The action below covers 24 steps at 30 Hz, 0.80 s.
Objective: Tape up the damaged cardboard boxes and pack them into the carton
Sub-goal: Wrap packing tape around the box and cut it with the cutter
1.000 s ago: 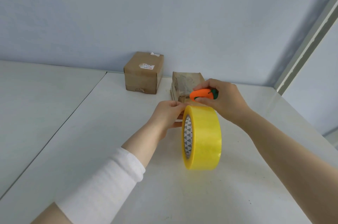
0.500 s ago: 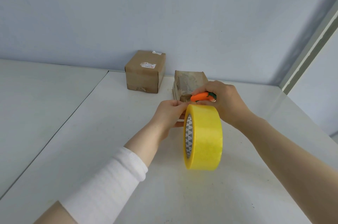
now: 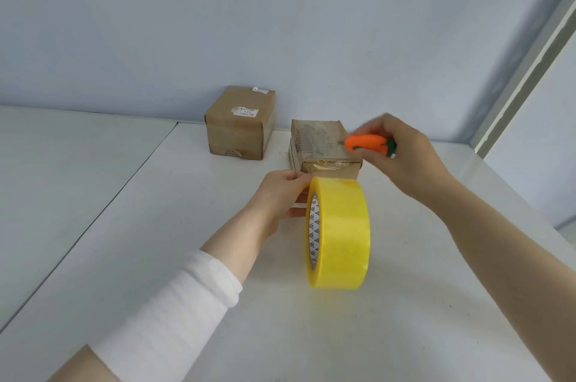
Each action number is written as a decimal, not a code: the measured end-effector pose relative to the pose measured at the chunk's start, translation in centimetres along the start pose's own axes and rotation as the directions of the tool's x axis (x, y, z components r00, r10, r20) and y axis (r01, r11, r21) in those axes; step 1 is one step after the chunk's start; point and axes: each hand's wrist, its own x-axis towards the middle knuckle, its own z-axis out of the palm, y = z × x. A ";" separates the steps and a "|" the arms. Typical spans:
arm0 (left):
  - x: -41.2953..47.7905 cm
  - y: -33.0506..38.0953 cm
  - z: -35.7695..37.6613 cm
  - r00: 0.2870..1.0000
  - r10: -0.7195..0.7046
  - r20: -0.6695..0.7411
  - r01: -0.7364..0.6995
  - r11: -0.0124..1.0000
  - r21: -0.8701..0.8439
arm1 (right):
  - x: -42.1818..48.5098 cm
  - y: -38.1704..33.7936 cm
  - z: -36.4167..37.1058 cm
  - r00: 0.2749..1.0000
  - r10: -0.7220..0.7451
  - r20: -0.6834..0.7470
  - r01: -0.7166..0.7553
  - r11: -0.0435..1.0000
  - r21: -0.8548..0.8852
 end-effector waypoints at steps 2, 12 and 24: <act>-0.1 0.3 0.2 1.000 -0.009 0.009 0.009 1.000 -0.005 | 1.0 -0.7 1.6 0.999 0.031 0.031 -0.031 1.000 0.001; -3.1 1.4 0.6 0.949 0.298 0.098 -0.302 0.953 0.027 | 2.2 -0.6 3.7 0.989 0.119 0.091 -0.104 0.982 -0.158; -6.1 1.9 -4.8 0.590 0.803 -0.086 -0.748 0.584 0.316 | 1.7 -5.8 5.2 0.984 0.073 0.163 -0.150 0.833 0.532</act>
